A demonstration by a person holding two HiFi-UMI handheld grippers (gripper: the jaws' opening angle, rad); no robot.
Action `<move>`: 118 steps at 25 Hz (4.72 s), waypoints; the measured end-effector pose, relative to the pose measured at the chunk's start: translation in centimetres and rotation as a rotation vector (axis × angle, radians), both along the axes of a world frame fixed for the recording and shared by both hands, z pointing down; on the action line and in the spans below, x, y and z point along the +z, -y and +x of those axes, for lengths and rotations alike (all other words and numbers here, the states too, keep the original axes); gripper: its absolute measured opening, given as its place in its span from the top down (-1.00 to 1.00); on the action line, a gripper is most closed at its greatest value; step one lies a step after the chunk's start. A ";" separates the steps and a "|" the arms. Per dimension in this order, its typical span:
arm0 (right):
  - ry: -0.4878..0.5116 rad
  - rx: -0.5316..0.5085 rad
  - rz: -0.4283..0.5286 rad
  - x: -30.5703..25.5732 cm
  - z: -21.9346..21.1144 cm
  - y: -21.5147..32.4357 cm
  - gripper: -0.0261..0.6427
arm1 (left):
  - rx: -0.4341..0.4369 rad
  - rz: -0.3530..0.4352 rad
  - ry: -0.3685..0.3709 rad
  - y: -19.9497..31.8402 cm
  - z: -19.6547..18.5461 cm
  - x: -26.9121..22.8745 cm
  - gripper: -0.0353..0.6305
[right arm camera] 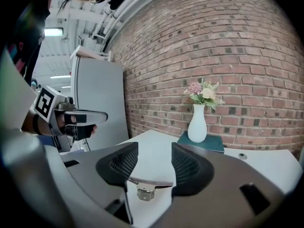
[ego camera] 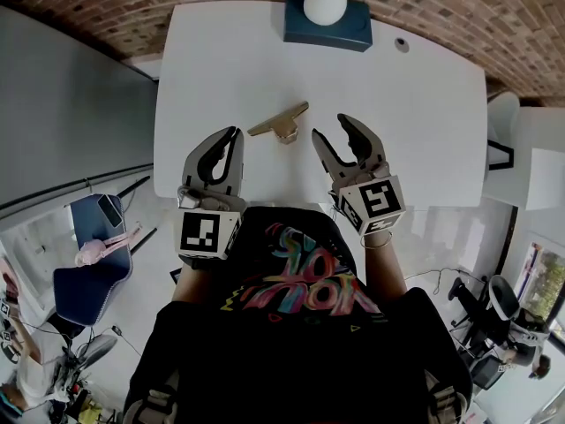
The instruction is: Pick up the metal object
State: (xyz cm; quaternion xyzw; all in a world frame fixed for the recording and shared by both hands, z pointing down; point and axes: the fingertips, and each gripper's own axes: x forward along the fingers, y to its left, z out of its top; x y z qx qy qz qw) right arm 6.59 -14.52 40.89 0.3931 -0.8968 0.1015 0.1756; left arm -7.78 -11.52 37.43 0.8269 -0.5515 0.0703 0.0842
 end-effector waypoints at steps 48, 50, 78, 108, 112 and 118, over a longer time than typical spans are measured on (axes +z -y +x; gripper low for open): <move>-0.196 -0.015 -0.213 21.4 -6.2 1.7 -0.02 | -0.037 -0.143 -0.035 1.3 -2.8 9.1 0.79; -0.216 -0.020 -0.209 21.6 -6.3 1.9 -0.01 | -0.039 -0.145 -0.036 1.3 -2.9 9.1 0.79; -0.264 -0.004 -0.254 22.5 -6.4 1.9 0.01 | -0.050 -0.135 -0.037 1.3 -3.3 8.6 0.79; -0.128 0.032 -0.073 8.8 -2.8 2.6 0.01 | -0.027 -0.002 -0.013 1.5 -0.8 1.8 0.79; -0.097 0.016 -0.039 5.8 -2.5 2.5 0.01 | -0.016 0.020 -0.013 1.8 -0.1 0.8 0.79; -0.060 0.015 0.014 1.8 -1.3 2.3 0.01 | 0.008 0.040 -0.012 2.3 1.1 -0.3 0.79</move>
